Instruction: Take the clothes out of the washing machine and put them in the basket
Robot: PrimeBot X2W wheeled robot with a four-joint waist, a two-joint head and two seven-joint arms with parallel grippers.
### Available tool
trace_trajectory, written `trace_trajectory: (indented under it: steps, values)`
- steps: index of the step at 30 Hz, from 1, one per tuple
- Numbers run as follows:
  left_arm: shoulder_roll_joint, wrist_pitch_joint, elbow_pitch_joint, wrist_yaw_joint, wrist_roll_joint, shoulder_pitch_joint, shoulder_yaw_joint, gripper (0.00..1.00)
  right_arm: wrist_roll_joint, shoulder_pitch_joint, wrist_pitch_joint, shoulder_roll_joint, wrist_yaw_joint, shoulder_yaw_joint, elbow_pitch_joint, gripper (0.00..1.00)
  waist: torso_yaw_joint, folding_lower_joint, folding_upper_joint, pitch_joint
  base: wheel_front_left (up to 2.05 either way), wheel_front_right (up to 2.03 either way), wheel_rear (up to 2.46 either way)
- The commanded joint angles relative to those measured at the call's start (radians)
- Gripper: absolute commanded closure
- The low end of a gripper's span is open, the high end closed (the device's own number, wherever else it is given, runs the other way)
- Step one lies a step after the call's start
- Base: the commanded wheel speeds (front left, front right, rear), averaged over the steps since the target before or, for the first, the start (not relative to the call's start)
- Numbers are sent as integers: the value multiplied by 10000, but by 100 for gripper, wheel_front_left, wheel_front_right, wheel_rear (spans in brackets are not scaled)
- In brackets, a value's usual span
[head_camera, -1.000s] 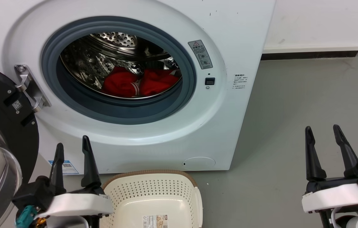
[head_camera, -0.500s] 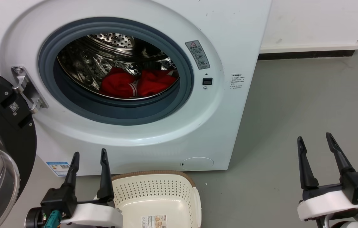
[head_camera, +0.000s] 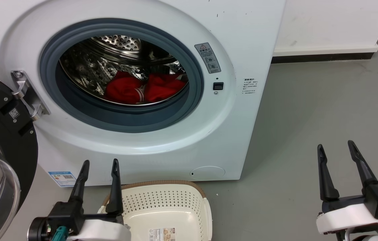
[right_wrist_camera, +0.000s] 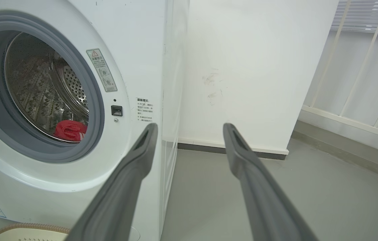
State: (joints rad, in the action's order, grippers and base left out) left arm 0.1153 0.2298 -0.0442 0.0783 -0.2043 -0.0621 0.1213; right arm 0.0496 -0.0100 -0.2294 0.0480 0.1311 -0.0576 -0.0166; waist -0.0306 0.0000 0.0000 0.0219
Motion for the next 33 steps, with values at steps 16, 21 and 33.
trace_trajectory:
  steps: [16, 21, 33]
  values:
    - [-509, 370, 185, -1251, 1582, -243, -860, 0, 166, -98, -366, 25, -7, -159, 260, 0, -32, 0, 0, 3, 0, 0, 0]
    - [-573, 381, 190, -1309, 1685, -224, -933, 0, 85, -32, -365, 25, -7, -161, 345, 0, -45, 0, 0, 2, 0, 0, 0]
    - [-621, 360, 302, -1503, 1630, -99, -1255, 0, -150, 208, -364, 23, -7, -126, 370, 0, -441, 0, 0, 453, 0, 0, 0]
